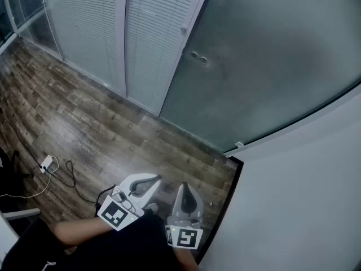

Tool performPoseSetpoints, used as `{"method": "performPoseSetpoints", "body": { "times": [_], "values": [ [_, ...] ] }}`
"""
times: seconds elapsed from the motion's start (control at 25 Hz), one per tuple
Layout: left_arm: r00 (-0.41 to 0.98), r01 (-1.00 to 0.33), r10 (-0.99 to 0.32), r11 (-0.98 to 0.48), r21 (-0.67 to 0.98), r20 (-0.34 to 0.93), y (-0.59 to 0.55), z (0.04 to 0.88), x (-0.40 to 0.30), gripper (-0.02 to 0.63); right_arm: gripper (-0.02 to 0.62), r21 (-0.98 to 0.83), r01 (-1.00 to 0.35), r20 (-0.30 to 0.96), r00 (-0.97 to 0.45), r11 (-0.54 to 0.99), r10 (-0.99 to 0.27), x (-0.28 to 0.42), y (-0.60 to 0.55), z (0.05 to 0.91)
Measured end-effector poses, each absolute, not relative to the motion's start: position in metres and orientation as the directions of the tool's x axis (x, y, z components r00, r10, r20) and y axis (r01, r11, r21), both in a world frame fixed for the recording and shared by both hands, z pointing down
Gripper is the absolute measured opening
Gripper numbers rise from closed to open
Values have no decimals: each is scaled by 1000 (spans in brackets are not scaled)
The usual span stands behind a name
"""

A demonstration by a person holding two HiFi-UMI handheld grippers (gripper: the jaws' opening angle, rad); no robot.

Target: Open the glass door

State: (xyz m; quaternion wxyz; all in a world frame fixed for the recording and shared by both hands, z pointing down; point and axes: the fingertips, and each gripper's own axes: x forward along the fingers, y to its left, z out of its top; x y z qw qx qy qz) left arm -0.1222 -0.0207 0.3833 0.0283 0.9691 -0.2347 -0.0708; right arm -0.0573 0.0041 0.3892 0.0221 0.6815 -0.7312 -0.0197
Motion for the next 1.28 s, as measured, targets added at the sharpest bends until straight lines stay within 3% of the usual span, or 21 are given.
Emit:
{"method": "performPoseSetpoints", "body": {
  "times": [0.44, 0.8, 1.28],
  "values": [
    [824, -547, -557, -830, 108, -106, -17, 386, -128, -3, 2, -3, -1000, 11, -23, 23, -1000, -21, 29, 393],
    [754, -649, -653, -757, 70, -73, -21, 400, -125, -2, 2, -40, -997, 34, -71, 70, -997, 10, 52, 413],
    [742, -668, -668, -744, 24, -49, -20, 410, -107, -2, 2, -65, -992, 26, -108, 106, -994, 35, 53, 421]
  ]
}}
